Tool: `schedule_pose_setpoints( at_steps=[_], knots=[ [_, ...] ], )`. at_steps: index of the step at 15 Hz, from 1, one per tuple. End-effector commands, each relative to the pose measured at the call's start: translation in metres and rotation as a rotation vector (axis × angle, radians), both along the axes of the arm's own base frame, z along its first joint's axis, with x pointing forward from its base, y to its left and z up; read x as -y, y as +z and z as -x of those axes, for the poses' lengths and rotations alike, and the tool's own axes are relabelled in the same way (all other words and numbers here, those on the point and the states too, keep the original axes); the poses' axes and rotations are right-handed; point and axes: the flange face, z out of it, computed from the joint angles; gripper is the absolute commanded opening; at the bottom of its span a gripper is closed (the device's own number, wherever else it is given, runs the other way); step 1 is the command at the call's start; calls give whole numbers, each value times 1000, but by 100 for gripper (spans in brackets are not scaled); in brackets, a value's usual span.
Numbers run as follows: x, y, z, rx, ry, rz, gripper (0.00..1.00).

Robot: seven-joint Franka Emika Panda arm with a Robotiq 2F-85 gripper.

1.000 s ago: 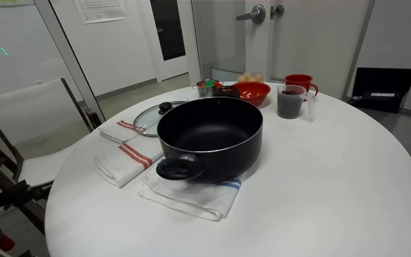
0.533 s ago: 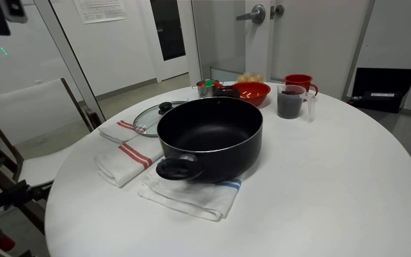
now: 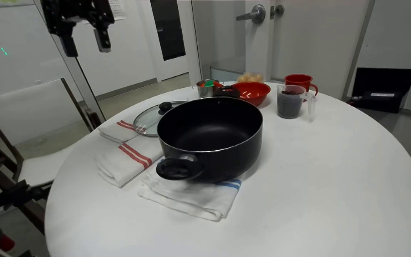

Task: Put the lid on the black pot

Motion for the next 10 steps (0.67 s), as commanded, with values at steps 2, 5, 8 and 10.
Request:
schedule_pose_setpoints(
  at_steps=[2, 5, 8, 10],
  knots=[
    [-27, -48, -54, -19, 139, -8, 100],
    [-46, -79, -79, -20, 219, 16, 100],
    [-65, -107, -98, -16, 286, 39, 100],
    [-77, -125, -111, -7, 322, 41, 100]
  ],
)
